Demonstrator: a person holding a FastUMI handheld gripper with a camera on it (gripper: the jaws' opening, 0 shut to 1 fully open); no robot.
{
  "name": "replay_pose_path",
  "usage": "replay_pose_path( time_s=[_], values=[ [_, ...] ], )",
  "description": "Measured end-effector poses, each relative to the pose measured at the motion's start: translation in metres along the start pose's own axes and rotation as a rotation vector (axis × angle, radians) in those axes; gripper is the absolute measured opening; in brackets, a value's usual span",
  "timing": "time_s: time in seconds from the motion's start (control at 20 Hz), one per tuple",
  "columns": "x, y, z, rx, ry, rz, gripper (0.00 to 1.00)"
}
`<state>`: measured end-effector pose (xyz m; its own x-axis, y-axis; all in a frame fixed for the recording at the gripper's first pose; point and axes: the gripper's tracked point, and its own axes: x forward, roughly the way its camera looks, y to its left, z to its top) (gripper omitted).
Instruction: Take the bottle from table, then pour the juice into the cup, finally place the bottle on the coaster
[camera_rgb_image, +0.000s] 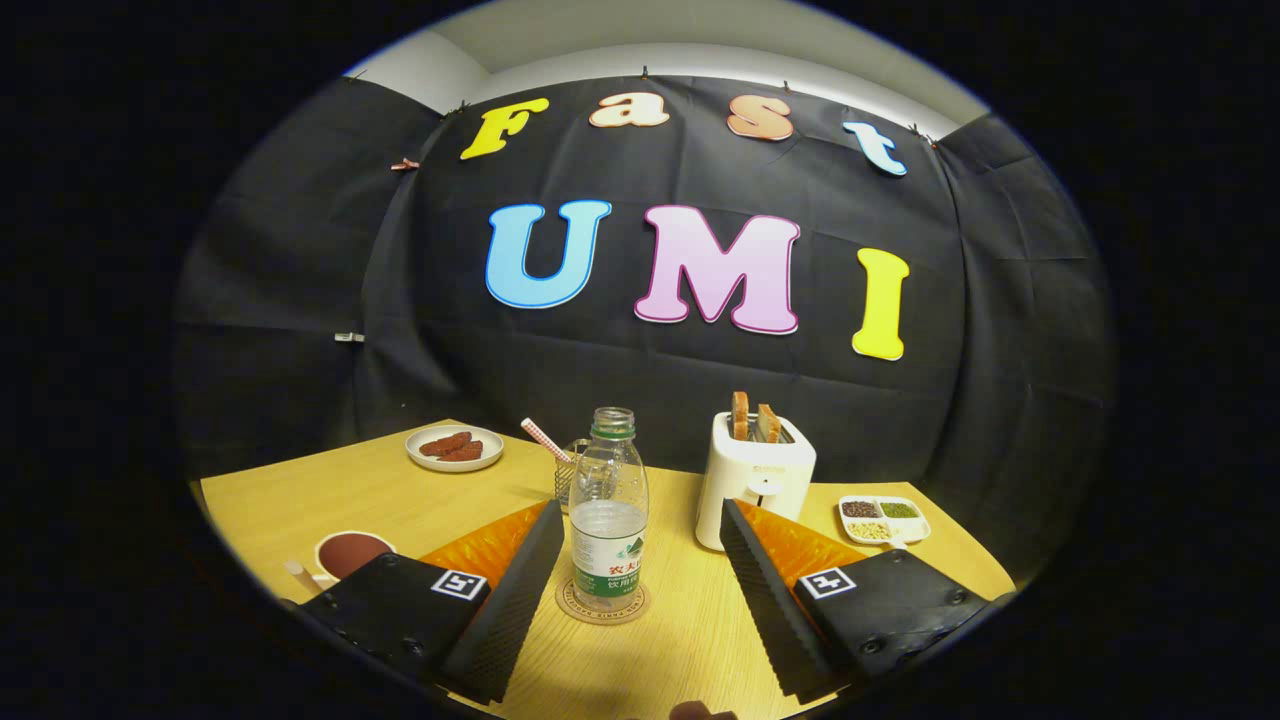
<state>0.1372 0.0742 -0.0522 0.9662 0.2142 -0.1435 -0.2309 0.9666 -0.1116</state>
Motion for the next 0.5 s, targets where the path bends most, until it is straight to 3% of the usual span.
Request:
replay_pose_path(
  time_s=[0.2,0.5],
  values=[
    [-0.042,0.002,0.027,0.01,-0.047,-0.019,0.97],
    [-0.096,0.005,0.016,0.043,-0.075,-0.054,0.97]
  ],
)
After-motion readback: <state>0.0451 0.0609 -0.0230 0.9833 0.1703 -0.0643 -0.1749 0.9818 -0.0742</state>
